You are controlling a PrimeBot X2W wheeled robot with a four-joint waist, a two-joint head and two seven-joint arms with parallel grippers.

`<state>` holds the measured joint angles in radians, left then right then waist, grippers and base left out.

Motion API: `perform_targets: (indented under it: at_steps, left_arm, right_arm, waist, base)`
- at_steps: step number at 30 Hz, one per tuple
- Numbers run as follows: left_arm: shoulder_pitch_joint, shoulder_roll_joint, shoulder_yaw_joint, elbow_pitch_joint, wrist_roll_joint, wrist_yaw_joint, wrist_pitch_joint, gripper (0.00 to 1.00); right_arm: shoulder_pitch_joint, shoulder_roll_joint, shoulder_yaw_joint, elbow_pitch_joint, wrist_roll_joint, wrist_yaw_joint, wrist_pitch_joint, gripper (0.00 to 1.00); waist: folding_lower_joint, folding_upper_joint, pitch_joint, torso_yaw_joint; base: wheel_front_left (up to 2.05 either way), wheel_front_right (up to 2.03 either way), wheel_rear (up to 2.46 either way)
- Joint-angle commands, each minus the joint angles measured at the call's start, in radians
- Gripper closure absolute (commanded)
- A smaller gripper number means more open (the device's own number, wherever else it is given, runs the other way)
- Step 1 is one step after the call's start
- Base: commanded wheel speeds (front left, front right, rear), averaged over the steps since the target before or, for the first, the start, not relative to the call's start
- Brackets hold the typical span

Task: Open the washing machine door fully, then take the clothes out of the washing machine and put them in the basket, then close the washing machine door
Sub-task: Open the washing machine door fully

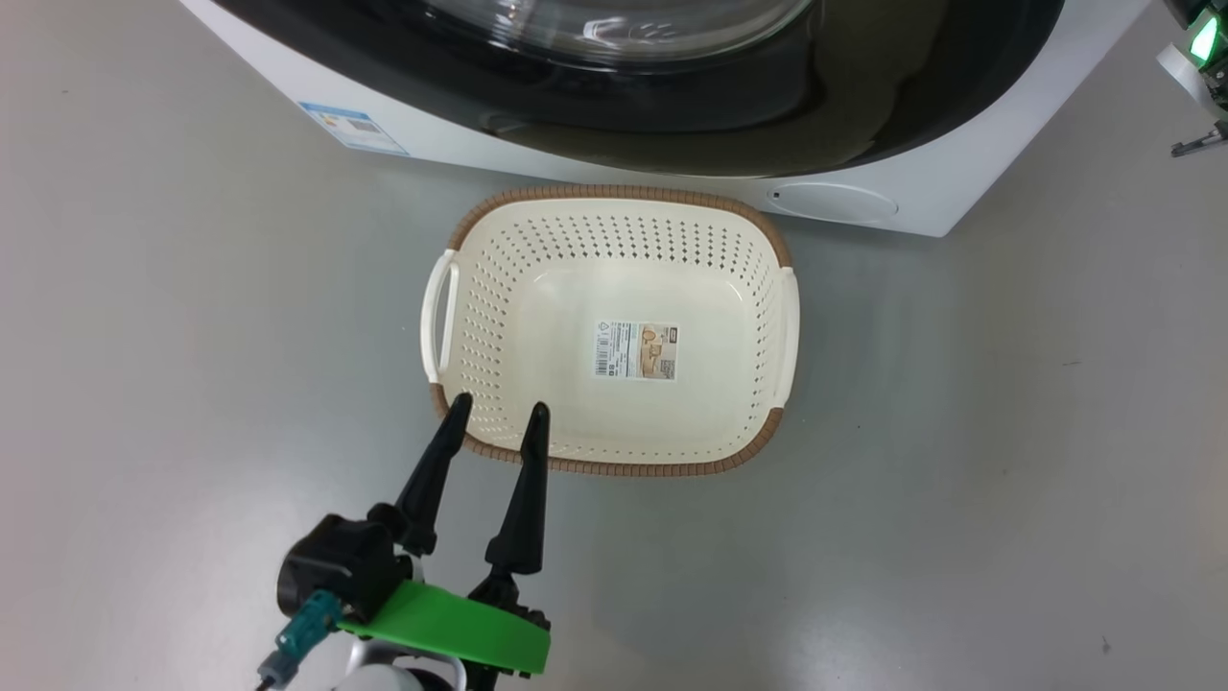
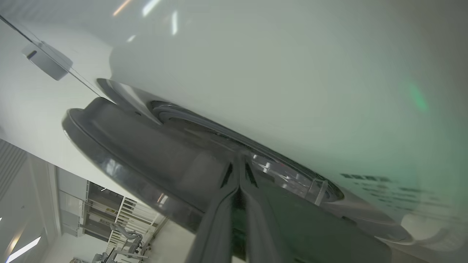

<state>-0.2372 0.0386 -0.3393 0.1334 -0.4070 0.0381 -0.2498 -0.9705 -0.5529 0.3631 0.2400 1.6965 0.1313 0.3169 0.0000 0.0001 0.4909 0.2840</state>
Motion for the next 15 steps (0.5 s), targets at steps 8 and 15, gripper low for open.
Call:
perform_targets:
  at_steps: [8,15]
  left_arm:
    - [-0.026,0.012,0.02,-0.019,-0.019,0.011,-0.012,0.0]
    - [-0.018,0.012,0.024,-0.011,-0.018,0.009,-0.012,0.0]
  right_arm:
    - [0.01,0.045,-0.006,-0.017,-0.013,-0.001,0.088,1.0]
    - [0.07,0.069,-0.018,-0.038,-0.028,-0.001,0.131,1.0]
  waist:
    - [0.0,-0.0001,0.003,0.0]
    - [0.0,-0.0001,-0.031,-0.004]
  base:
    - [0.0,0.0,0.0]
    - [0.0,0.0,0.0]
